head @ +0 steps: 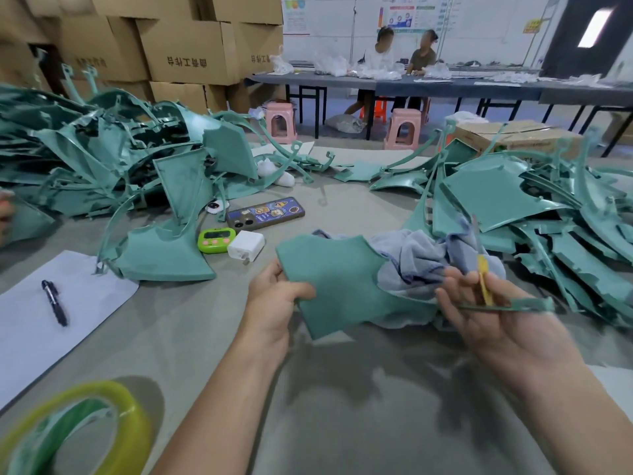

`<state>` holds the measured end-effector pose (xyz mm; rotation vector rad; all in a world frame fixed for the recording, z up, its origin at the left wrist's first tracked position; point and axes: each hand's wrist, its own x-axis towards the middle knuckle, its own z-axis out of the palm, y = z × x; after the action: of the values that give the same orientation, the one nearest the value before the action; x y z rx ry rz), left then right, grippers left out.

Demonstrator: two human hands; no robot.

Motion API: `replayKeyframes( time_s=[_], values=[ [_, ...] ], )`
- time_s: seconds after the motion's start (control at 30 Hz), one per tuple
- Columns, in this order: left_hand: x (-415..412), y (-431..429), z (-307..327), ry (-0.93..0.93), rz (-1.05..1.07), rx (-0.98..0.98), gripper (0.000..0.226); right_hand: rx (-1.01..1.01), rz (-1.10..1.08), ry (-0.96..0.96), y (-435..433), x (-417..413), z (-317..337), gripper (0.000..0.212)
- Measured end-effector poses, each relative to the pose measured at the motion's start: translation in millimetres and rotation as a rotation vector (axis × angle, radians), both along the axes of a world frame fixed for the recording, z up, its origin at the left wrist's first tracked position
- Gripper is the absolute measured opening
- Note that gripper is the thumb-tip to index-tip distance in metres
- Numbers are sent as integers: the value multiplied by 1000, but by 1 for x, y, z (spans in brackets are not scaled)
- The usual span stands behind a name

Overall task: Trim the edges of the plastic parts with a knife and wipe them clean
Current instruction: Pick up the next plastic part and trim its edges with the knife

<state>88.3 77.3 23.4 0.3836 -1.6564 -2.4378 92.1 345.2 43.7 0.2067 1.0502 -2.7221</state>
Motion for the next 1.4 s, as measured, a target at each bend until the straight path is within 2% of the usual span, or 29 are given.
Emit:
replayKeyframes(
  time_s=[0.07,0.13,0.2,0.33,0.4,0.5,0.57,0.7,0.87,1.03,1.13,1.23,1.3,1.4],
  values=[
    [2,-3,2,61,-115,13,51,7,-39,15,5,-2,1,25],
    [5,-4,3,67,-231,3,42,21,-31,12,5,-2,-1,24],
    [7,-3,3,42,-250,-29,29,58,-14,-12,1,-2,-2,25],
    [6,-2,7,52,-61,-14,37,195,-69,-59,-2,-7,-2,37],
    [5,-3,10,118,107,28,36,269,-216,-50,4,-11,0,33],
    [3,-11,13,218,332,71,41,426,-449,79,14,-8,3,23],
    [3,-11,12,263,367,-43,35,619,-498,233,11,-1,0,31],
    [7,3,8,284,245,-217,20,1155,-441,468,-19,3,-15,35],
    [11,10,10,305,141,-194,18,1550,-398,451,-37,-5,-26,39],
    [14,9,12,305,133,-193,21,1745,-607,263,-16,-9,-19,42],
    [14,9,12,297,167,-175,24,1713,-699,241,-8,-5,-12,47],
    [15,13,13,311,161,-163,25,1724,-566,366,-28,2,-16,43],
    [16,12,12,329,167,-137,23,1742,-493,422,-38,2,-20,31],
    [14,6,12,305,249,-144,18,1883,-515,280,-24,-5,-14,22]
  ],
)
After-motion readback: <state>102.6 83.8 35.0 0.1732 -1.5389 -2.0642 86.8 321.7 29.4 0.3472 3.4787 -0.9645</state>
